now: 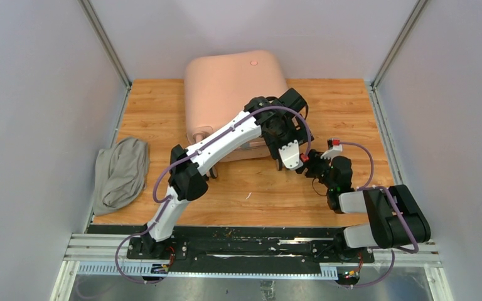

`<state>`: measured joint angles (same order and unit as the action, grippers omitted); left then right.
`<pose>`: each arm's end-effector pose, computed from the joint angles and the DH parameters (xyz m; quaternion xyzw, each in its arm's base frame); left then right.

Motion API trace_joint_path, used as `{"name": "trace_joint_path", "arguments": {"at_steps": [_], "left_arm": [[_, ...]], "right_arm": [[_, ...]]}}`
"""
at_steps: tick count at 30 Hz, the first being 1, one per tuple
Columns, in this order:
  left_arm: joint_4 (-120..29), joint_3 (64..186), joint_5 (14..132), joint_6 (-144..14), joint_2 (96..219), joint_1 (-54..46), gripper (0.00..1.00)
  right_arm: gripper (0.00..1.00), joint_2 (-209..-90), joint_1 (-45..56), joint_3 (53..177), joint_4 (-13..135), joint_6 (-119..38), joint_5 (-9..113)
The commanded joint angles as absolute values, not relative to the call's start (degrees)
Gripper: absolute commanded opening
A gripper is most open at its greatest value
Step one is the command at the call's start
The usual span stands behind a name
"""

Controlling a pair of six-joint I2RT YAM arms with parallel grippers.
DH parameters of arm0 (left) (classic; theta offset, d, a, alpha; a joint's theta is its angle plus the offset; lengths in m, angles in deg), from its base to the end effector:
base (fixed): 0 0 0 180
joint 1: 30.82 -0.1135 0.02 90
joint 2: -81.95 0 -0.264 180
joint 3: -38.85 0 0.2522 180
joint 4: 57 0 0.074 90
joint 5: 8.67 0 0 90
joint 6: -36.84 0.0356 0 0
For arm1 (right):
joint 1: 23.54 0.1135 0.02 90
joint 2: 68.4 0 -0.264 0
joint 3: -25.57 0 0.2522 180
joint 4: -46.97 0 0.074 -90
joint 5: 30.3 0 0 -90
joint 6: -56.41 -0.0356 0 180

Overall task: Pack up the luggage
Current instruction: Zip the luggage at the center of the board.

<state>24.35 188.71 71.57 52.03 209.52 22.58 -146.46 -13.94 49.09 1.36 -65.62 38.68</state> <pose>0.2756 -0.3813 0.3248 0.9478 0.1561 0.0423 0.2749 0.2124 0.0489 0.1497 0.0291 0.7560 0.3567 0.5480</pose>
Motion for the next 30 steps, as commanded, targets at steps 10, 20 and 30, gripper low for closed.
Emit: {"name": "trace_joint_path", "arguments": {"at_steps": [10, 20, 30], "left_arm": [[25.1, 191.9, 77.7, 51.9, 210.8, 25.3, 0.05], [25.1, 194.4, 81.2, 50.7, 206.8, 25.3, 0.0], [25.0, 196.7, 84.7, 48.6, 204.8, 24.7, 0.0]], "right_arm": [[0.64, -160.8, -15.0, 53.9, -23.5, -64.6, 31.0], [0.59, -166.6, -17.0, 58.6, -30.6, -67.5, 21.5], [0.61, -166.1, -17.0, 60.5, -30.6, -68.9, 18.2]]}}
